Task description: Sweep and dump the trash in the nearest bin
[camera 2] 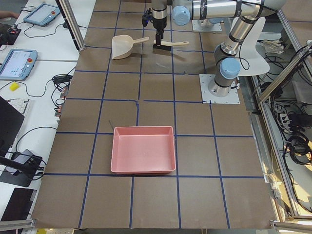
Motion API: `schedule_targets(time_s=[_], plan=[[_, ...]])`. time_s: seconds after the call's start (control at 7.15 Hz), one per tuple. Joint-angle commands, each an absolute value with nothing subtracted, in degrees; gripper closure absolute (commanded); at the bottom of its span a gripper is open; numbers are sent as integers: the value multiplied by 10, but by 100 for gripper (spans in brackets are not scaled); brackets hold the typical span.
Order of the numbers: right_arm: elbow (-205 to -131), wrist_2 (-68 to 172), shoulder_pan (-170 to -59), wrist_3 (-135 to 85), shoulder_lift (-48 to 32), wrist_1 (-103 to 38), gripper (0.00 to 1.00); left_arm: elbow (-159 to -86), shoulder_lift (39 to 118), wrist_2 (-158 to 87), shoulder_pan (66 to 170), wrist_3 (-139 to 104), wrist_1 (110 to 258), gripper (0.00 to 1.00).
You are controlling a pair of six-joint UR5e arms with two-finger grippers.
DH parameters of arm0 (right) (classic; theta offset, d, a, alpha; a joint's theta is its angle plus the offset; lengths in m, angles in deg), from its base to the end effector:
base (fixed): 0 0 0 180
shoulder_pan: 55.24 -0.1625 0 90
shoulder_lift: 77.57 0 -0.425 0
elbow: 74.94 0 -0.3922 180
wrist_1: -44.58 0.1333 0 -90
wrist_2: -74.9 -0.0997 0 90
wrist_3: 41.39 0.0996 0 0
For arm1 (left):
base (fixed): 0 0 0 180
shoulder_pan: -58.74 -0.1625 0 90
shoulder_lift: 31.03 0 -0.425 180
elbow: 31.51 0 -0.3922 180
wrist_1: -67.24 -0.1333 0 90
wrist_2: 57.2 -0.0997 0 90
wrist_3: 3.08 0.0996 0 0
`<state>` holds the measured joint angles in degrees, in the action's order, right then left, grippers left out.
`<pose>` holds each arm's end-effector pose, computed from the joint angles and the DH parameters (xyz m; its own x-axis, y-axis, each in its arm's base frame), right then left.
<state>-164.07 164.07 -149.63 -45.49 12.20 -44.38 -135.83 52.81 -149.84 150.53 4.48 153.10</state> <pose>0.1721 -0.4811 0.4916 -0.9889 -0.1475 -0.0149 -0.1476 0.9890 0.0059 -0.1422 -0.4309 0.4231 -0.9856 0.1653 -0.0363 0.1622 0.9839 0.0755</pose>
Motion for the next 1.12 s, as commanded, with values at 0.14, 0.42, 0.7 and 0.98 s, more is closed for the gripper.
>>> schedule_targets(time_s=[0.14, 0.42, 0.7, 0.98], plan=[[-1641, 1641, -1491, -415, 160, -415, 5, -1358, 528, -1497, 1507, 46, 1531, 0], [-1640, 1648, -1491, -413, 160, -416, 0, -1358, 528, -1497, 1508, 46, 1531, 0], [-1641, 1651, -1491, -414, 160, -415, 0, -1358, 528, -1497, 1508, 46, 1531, 0], [-1641, 1651, -1491, -414, 160, -415, 0, -1358, 528, -1497, 1508, 46, 1531, 0]])
